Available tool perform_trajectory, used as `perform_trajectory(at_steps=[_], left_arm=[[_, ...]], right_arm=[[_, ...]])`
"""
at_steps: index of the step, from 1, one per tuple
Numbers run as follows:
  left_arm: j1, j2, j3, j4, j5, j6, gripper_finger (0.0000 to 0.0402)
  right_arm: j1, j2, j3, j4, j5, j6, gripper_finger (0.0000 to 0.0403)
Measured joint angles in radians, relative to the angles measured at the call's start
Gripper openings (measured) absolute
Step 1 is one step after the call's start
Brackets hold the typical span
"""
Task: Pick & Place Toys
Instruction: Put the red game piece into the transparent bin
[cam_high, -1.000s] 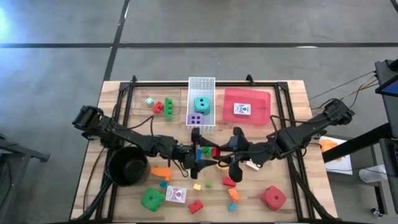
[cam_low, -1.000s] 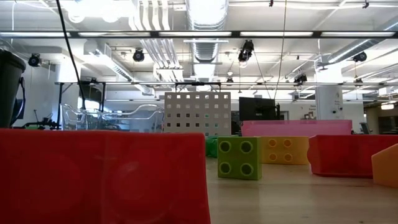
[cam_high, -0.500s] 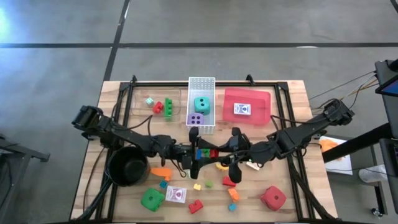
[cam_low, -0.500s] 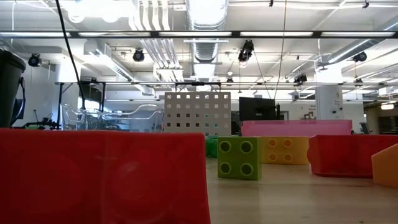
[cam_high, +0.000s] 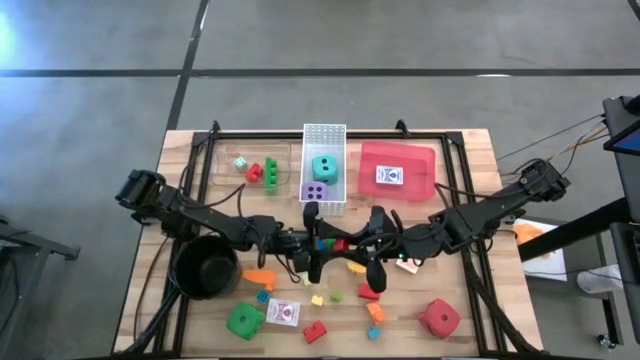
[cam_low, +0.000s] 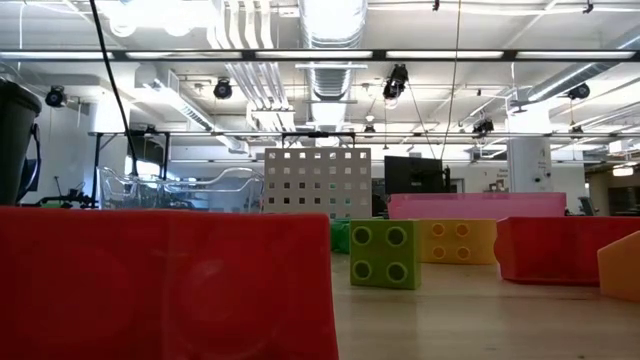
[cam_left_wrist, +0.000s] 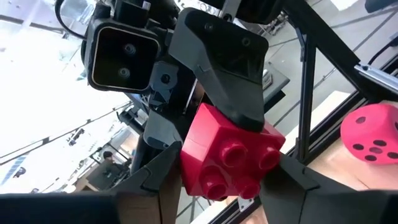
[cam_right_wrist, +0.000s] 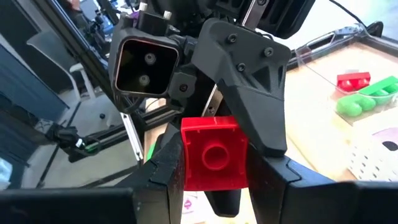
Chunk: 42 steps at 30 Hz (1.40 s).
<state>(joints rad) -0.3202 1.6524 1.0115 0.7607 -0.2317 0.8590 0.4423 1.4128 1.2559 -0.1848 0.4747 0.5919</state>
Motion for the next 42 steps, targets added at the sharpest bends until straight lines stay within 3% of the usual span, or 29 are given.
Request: perform_trajectory(at_steps=[10, 18, 23, 33, 42], left_arm=[[-0.004, 0.001, -0.001, 0.003, 0.000, -0.010, 0.0170], [-0.006, 0.002, -0.002, 0.002, 0.006, -0.110, 0.0152], [-0.007, 0.002, -0.002, -0.005, 0.008, -0.116, 0.0152], [-0.007, 0.002, -0.002, -0.006, -0.017, -0.131, 0.0152], [-0.006, -0.007, -0.003, -0.043, -0.136, -0.160, 0.0152]], right_arm=[[-0.002, -0.001, -0.004, -0.005, -0.007, -0.005, 0.0123], [-0.002, -0.001, -0.007, -0.027, -0.004, -0.031, 0.0257], [-0.002, -0.001, -0.009, -0.024, 0.000, -0.015, 0.0299], [-0.002, -0.001, -0.009, -0.024, 0.051, 0.000, 0.0308], [-0.002, -0.002, -0.006, -0.089, 0.152, 0.007, 0.0308]])
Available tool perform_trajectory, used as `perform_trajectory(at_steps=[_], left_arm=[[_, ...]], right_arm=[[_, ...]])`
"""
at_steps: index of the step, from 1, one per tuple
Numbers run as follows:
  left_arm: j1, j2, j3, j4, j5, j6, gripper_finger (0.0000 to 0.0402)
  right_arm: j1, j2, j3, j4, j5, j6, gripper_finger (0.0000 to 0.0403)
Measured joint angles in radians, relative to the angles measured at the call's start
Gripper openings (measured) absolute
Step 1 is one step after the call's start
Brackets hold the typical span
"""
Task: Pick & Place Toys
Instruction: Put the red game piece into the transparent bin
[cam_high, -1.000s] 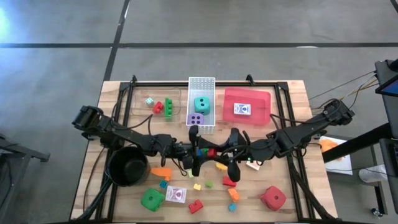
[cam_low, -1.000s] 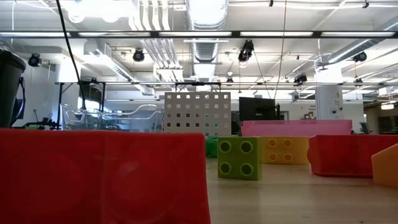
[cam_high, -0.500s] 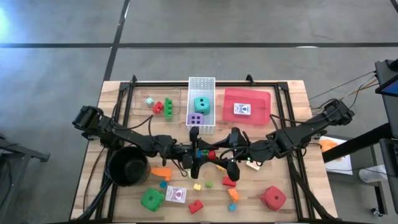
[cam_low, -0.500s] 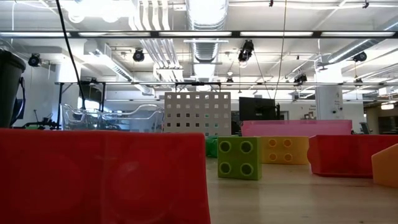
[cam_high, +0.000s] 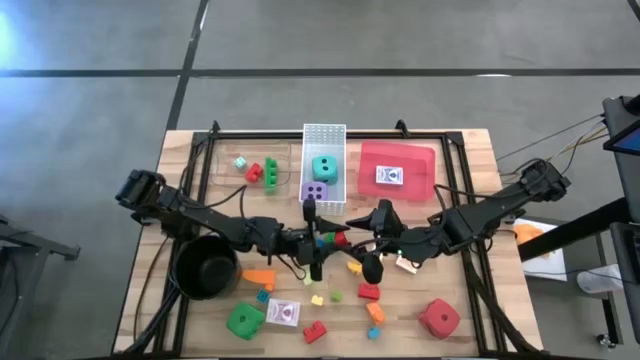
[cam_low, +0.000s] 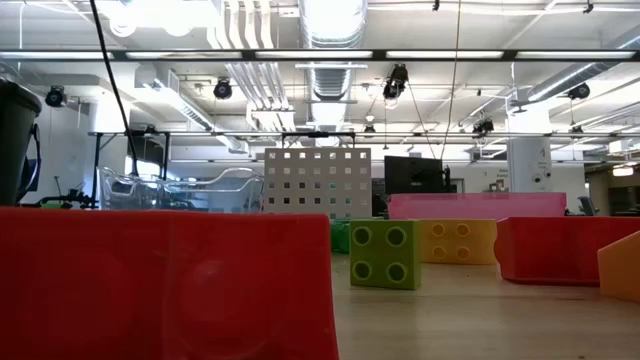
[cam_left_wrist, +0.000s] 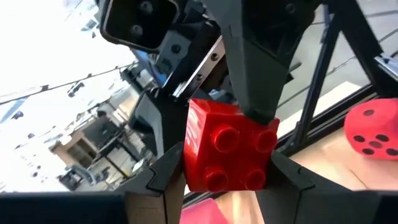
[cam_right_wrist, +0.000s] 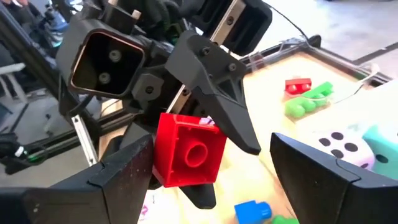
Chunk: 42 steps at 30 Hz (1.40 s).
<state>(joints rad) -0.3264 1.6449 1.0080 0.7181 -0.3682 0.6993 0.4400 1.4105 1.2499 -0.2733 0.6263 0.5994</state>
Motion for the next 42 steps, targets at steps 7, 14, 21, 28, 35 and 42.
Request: perform_trajectory(at_steps=[7, 14, 21, 28, 35, 42], left_arm=[[-0.001, -0.018, 0.000, -0.033, -0.051, -0.026, 0.0152], [-0.001, -0.025, 0.001, -0.050, -0.060, -0.043, 0.0152], [-0.001, -0.037, 0.002, -0.082, -0.109, -0.050, 0.0150], [-0.001, -0.088, 0.003, -0.172, -0.112, -0.133, 0.0150], [0.000, -0.172, 0.003, -0.342, -0.197, -0.314, 0.0150], [0.037, -0.311, 0.024, -0.643, -0.360, -0.575, 0.0150]], right_arm=[[-0.001, -0.001, 0.001, -0.003, -0.025, 0.038, 0.0309], [-0.001, -0.001, 0.004, -0.011, -0.008, 0.026, 0.0309], [0.004, -0.019, 0.005, -0.073, -0.029, 0.038, 0.0309], [0.008, -0.032, 0.004, -0.206, -0.025, 0.089, 0.0309], [0.017, -0.036, -0.007, -0.456, -0.078, 0.228, 0.0309], [0.021, -0.035, -0.115, -0.486, -0.085, 0.285, 0.0309]])
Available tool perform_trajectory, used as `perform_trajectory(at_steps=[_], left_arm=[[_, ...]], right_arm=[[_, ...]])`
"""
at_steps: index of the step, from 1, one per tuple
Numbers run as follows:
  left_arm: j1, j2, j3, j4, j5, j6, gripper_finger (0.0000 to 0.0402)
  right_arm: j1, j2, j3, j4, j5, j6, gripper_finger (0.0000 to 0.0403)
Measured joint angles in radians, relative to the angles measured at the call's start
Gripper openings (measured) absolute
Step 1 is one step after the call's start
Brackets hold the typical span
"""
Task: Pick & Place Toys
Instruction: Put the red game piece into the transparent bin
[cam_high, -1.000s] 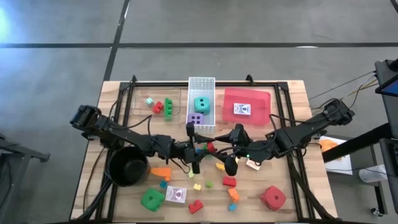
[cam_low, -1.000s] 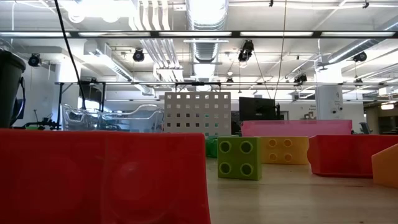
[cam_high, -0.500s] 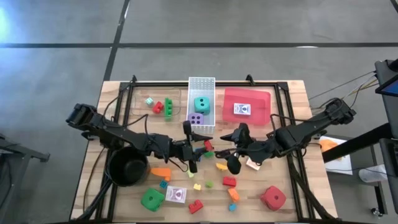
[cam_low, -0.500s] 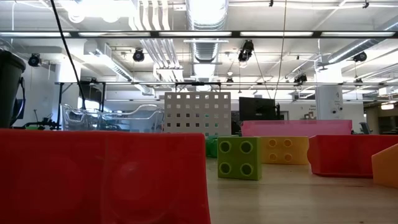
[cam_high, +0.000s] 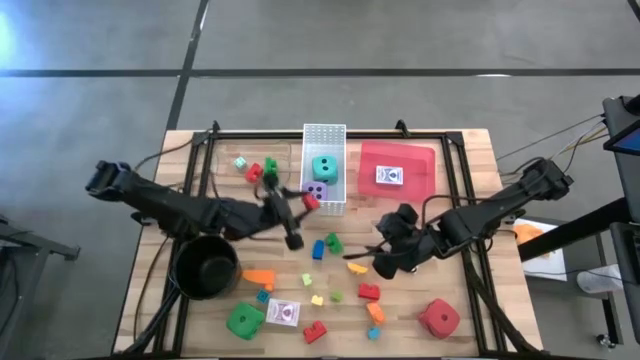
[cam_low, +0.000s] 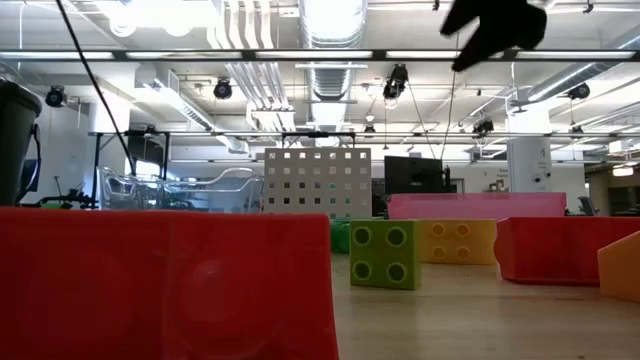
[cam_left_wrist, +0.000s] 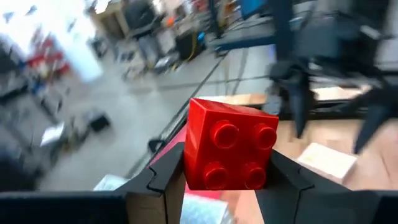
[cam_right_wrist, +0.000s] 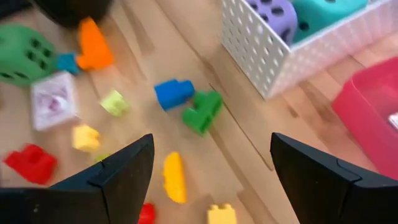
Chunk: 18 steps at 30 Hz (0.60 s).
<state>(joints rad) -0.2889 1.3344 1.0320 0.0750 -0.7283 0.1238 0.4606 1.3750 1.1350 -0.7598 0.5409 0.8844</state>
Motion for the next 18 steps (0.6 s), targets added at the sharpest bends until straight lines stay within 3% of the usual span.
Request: perform_trajectory(at_steps=[8, 12, 18], left_arm=[[0.178, -0.123, 0.120, -0.506, 0.016, -0.376, 0.0150], [0.308, -0.114, 0.197, -0.718, 0.096, -0.471, 0.0150], [0.533, -0.087, 0.247, -0.850, 0.328, -0.523, 0.0150]], right_arm=[[0.000, 0.008, -0.154, 0.072, -0.004, 0.064, 0.0309], [0.001, 0.009, -0.230, 0.187, -0.004, 0.058, 0.0309], [0.018, 0.009, -0.299, 0.306, -0.003, 0.053, 0.0309]])
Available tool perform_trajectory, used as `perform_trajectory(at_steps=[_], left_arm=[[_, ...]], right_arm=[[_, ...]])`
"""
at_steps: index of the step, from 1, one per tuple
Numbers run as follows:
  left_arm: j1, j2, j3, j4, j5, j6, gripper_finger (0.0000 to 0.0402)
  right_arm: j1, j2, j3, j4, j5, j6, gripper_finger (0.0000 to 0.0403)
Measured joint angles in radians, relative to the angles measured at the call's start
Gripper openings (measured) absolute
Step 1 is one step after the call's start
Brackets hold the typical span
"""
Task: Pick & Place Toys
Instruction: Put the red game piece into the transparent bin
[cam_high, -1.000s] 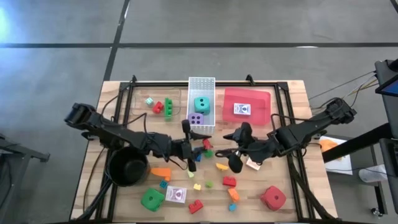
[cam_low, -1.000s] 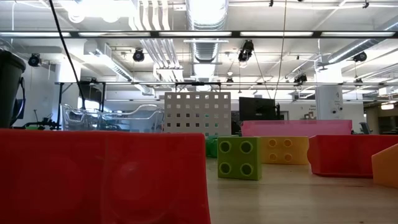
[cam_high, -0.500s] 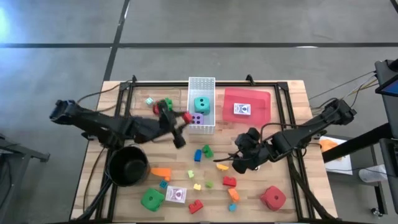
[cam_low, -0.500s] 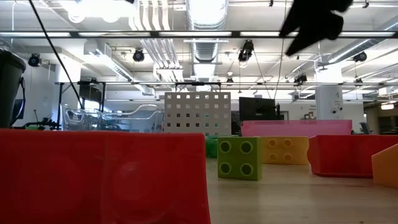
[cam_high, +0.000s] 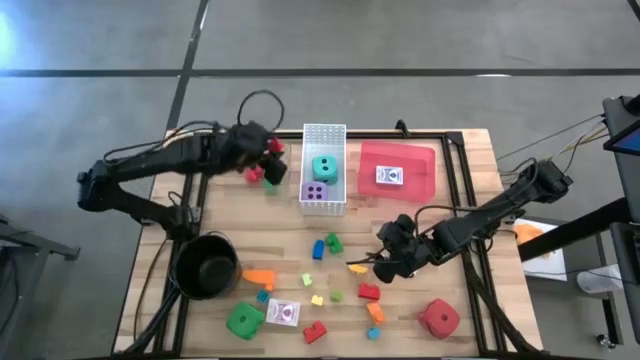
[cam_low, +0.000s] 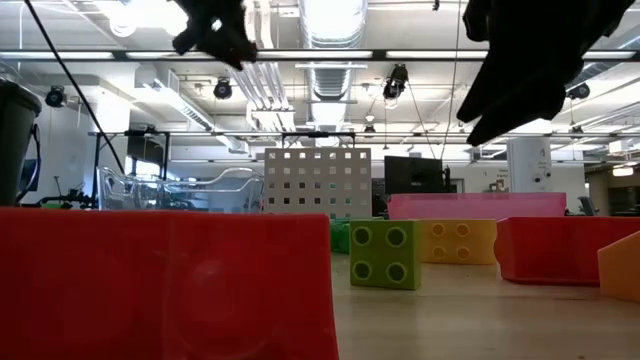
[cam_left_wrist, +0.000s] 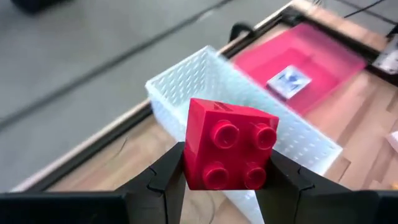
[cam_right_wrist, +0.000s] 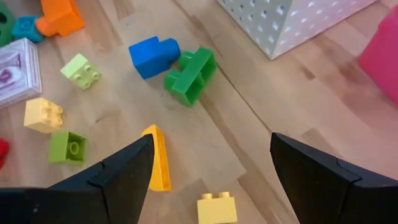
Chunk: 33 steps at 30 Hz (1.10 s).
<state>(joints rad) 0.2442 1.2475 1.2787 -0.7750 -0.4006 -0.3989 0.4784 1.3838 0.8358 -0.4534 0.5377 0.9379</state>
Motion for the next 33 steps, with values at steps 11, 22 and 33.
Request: perform_trajectory(at_steps=[11, 22, 33], left_arm=[[0.319, 0.094, 0.005, -0.208, 0.125, -0.055, 0.0150], [0.454, 0.270, 0.006, -0.294, 0.192, -0.054, 0.0150], [0.479, 0.487, 0.006, -0.340, 0.268, 0.010, 0.0150]], right_arm=[[0.019, 0.000, -0.001, 0.026, 0.004, -0.030, 0.0309], [0.019, 0.000, 0.004, 0.026, 0.006, -0.033, 0.0309], [0.020, 0.000, 0.004, 0.026, 0.007, -0.029, 0.0309]])
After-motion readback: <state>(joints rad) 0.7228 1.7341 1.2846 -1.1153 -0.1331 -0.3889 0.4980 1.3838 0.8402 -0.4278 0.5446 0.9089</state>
